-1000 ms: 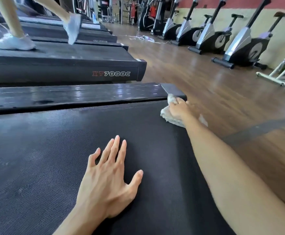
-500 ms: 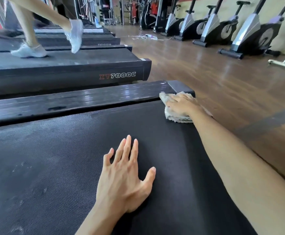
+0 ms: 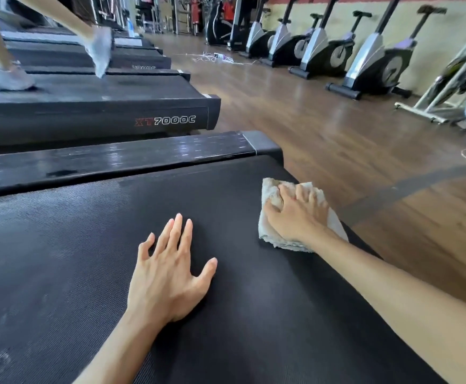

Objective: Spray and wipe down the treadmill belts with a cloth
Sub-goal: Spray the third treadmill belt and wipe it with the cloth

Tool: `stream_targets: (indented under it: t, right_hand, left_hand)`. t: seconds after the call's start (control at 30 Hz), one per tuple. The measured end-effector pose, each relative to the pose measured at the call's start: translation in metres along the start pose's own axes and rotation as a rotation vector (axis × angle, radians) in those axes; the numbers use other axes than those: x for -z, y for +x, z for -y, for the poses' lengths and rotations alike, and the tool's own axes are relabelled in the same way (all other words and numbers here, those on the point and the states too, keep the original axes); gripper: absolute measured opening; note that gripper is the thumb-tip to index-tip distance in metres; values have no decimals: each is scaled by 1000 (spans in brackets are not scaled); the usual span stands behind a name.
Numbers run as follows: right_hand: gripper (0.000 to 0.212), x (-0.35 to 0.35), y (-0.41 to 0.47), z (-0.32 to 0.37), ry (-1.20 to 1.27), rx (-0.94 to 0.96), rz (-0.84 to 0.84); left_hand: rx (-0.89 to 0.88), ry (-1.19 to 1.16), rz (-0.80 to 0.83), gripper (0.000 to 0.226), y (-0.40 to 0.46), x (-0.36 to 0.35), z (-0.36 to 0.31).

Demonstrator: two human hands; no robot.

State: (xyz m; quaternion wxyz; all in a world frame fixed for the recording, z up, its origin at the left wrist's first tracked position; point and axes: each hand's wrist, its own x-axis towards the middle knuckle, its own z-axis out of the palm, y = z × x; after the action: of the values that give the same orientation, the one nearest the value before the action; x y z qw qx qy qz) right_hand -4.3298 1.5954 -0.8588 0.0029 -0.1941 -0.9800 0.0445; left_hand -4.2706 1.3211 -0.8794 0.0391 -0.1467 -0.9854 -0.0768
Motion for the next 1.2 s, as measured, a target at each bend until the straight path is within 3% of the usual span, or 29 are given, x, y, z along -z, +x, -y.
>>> stream_targets:
  t: [0.17, 0.4, 0.57, 0.73, 0.8, 0.9, 1.03, 1.13, 1.2]
  right_hand:
    - [77, -5, -8, -18, -17, 40, 5]
    - [70, -2, 93, 40, 78, -3, 20]
    - [63, 1, 120, 70, 29, 16, 9]
    - [79, 2, 51, 78, -27, 519, 29]
    - [84, -2, 13, 53, 12, 613, 84]
    - [70, -4, 26, 12, 3, 435, 24]
    - [73, 1, 61, 45, -74, 126, -42]
    - [71, -4, 19, 86, -83, 409, -2]
    - [67, -5, -32, 68, -6, 623, 44]
  left_hand:
    - [1, -16, -1, 101, 0, -2, -1]
    - [-2, -13, 6, 96, 1, 0, 0]
    - [-10, -9, 5, 95, 3, -3, 1]
    - [5, -26, 10, 96, 2, -2, 0]
    - [3, -32, 23, 97, 1, -2, 0]
    - [4, -36, 16, 96, 2, -2, 0]
    - [7, -50, 11, 95, 1, -2, 0]
    - [22, -117, 11, 99, -1, 1, 1]
    - [51, -151, -3, 103, -7, 6, 3]
